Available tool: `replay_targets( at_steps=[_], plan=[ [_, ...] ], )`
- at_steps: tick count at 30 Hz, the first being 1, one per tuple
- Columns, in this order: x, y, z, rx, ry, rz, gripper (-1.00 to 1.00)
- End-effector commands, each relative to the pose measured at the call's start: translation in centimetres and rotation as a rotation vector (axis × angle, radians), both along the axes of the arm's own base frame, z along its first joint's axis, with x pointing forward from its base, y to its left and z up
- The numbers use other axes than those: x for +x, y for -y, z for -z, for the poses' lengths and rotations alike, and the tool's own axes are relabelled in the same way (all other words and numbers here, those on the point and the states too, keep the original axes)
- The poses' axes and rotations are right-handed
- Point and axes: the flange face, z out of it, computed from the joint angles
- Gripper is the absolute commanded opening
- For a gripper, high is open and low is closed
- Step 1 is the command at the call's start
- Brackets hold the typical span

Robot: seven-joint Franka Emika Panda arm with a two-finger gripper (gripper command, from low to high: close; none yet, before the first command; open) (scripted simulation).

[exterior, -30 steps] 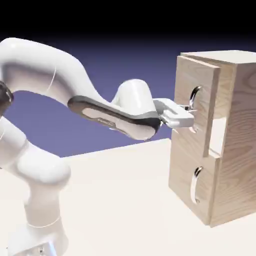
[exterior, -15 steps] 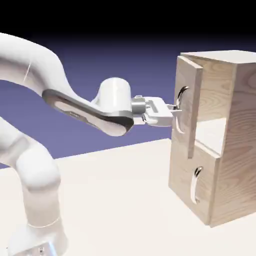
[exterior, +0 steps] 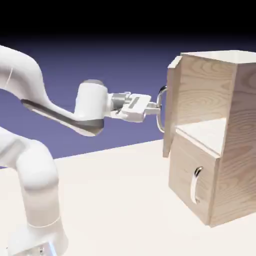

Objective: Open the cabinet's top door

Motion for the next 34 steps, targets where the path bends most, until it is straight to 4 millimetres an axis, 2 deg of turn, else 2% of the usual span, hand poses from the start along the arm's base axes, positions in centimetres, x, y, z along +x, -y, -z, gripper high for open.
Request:
replay_targets(
  at_steps=[1, 8, 15, 25, 34],
  plan=[
    [-0.2, -0.6, 0.0, 0.0, 0.0, 0.021, -1.0],
    [-1.1, -5.3, 0.0, 0.0, 0.0, 0.201, -1.0],
    [-1.2, -10.4, 0.0, 0.0, 0.0, 0.396, -1.0],
    [0.3, -17.0, 0.0, 0.0, 0.0, 0.65, -1.0],
    [2.1, -20.9, 0.0, 0.0, 0.0, 0.813, -1.0]
  ],
)
